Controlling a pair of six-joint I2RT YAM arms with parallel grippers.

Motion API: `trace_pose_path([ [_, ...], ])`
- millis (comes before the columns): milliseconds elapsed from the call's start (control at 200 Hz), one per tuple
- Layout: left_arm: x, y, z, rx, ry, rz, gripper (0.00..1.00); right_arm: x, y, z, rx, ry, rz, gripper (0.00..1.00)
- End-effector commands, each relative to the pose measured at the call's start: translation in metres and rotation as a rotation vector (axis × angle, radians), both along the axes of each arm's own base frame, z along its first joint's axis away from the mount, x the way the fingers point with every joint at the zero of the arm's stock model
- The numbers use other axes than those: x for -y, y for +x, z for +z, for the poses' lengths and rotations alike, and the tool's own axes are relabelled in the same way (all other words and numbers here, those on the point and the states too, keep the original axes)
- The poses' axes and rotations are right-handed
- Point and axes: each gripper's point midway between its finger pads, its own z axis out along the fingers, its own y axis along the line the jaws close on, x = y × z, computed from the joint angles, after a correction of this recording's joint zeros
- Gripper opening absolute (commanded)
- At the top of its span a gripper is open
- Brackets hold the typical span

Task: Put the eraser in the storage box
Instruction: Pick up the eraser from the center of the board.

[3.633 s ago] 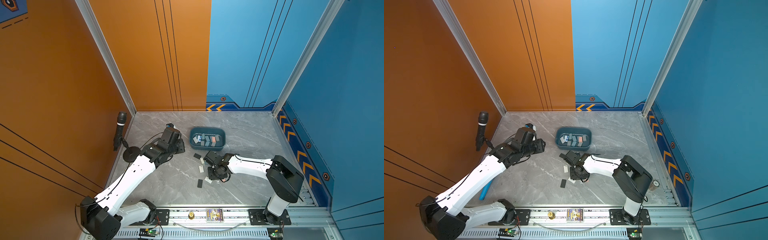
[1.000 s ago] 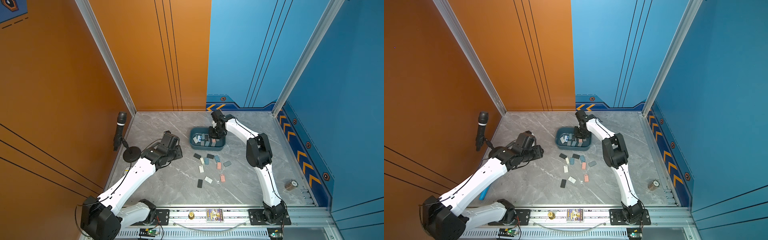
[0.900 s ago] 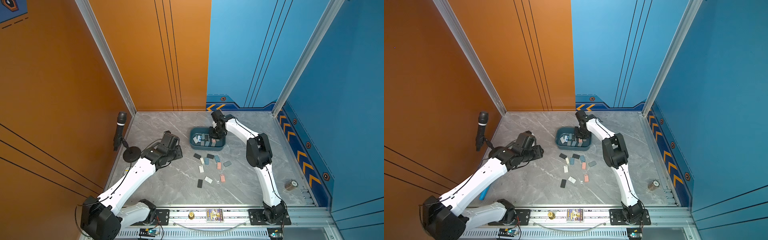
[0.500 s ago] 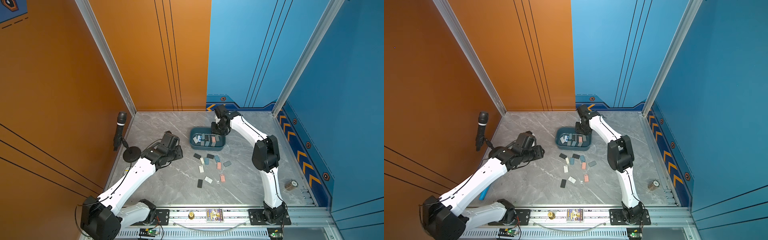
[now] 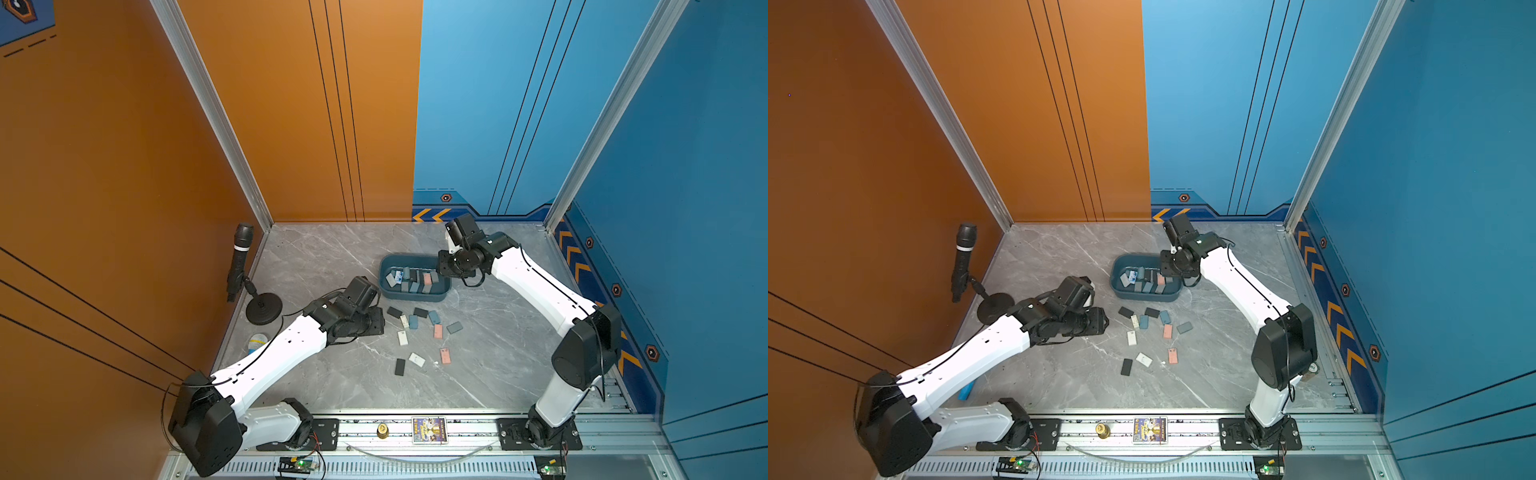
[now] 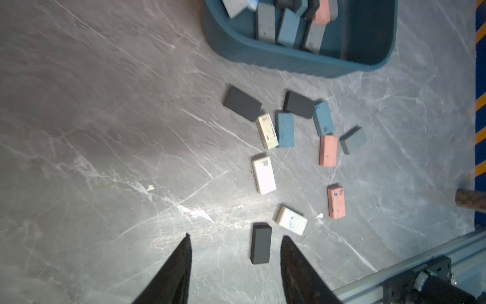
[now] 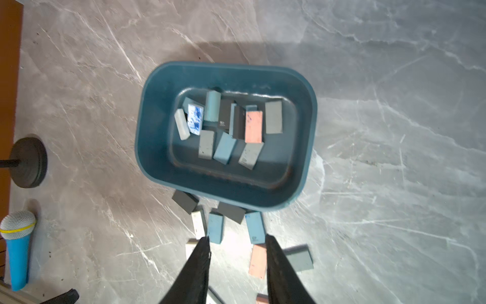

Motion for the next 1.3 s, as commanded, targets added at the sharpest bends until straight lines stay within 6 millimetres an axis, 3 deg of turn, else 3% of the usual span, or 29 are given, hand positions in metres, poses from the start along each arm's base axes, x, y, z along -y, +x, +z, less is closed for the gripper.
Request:
trace_pose_path([
  [0, 0.004, -0.023, -0.016, -0.081, 0.058, -0.066, 0.56, 0.013, -0.01, 0.006, 0.047, -0.009, -0.055, 0.37],
  [506, 0.043, -0.069, -0.054, -0.182, 0.196, -0.232, 0.6, 0.054, -0.063, -0.017, 0.044, 0.003, -0.165, 0.39],
  [771, 0.059, -0.079, -0.071, -0.199, 0.262, -0.287, 0.63, 0.071, -0.079, -0.027, 0.037, 0.008, -0.208, 0.4],
  [1267, 0.053, -0.086, -0.108, -0.258, 0.39, -0.266, 0.66, 0.089, -0.092, -0.031, 0.037, 0.019, -0.256, 0.41],
  [1297, 0.063, -0.081, -0.102, -0.243, 0.37, -0.269, 0.66, 0.09, -0.092, -0.032, 0.035, 0.019, -0.258, 0.41],
])
